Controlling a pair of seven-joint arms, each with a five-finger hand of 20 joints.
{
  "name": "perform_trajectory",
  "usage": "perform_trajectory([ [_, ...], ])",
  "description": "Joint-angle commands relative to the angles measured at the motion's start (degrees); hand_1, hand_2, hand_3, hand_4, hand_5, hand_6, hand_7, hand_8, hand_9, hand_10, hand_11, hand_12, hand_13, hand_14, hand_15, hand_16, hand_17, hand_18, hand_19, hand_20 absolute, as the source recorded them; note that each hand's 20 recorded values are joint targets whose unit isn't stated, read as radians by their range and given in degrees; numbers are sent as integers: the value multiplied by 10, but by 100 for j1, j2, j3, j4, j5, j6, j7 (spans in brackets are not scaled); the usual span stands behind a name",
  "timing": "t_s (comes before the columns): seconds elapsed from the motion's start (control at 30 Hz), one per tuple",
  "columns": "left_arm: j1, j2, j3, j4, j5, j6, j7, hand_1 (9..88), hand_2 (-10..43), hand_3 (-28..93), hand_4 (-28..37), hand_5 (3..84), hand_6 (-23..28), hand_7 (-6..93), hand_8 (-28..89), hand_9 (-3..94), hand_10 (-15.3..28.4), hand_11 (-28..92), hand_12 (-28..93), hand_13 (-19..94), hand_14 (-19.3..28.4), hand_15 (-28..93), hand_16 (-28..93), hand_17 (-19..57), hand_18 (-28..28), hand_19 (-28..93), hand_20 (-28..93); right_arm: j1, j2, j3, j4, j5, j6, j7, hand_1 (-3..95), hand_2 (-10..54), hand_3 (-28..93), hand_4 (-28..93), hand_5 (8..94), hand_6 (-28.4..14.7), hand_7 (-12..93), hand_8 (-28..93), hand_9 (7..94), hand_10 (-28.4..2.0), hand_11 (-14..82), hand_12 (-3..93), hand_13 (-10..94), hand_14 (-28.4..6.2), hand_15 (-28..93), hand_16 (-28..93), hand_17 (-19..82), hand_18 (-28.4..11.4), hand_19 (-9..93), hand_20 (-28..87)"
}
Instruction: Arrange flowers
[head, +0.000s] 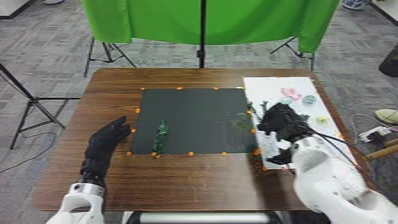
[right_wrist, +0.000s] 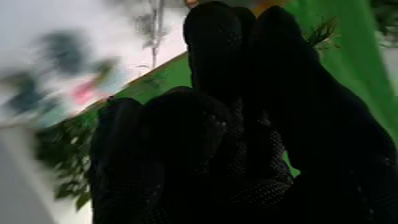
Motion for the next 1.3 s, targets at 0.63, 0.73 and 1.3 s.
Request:
perform_trajectory([
  [0.63, 115, -47, 97, 12, 25, -73, -165, 251, -7, 647, -239, 423, 29, 114, -56, 410, 123, 153, 144, 312, 161, 180, 21, 50, 117, 24, 198, 1931, -1959, -2226, 1383, 1087, 75, 775, 624, -95, 514, -133, 827, -12, 196, 158, 914, -104, 285, 364, 928, -19, 573, 351, 681, -102, 932, 567],
  [0.73, 128, -51, 88, 5, 25, -100, -175, 251, -7, 646, -238, 423, 29, 112, -56, 409, 123, 153, 144, 312, 161, 180, 21, 50, 117, 24, 197, 1939, -1933, -2286, 1373, 1163, 106, 688, 619, -95, 501, -128, 819, -13, 198, 162, 914, -106, 289, 361, 930, -18, 567, 355, 682, -101, 932, 563],
  [1.3, 102, -49, 105, 18, 35, -173, -236, 252, -9, 645, -236, 413, 27, 108, -53, 405, 123, 148, 146, 311, 161, 179, 21, 48, 117, 22, 197, 1958, -1899, -2357, 1451, 954, 131, 275, 531, -95, 431, -79, 747, -25, 167, 40, 894, -118, 349, 279, 931, -23, 545, 369, 677, -101, 932, 544],
])
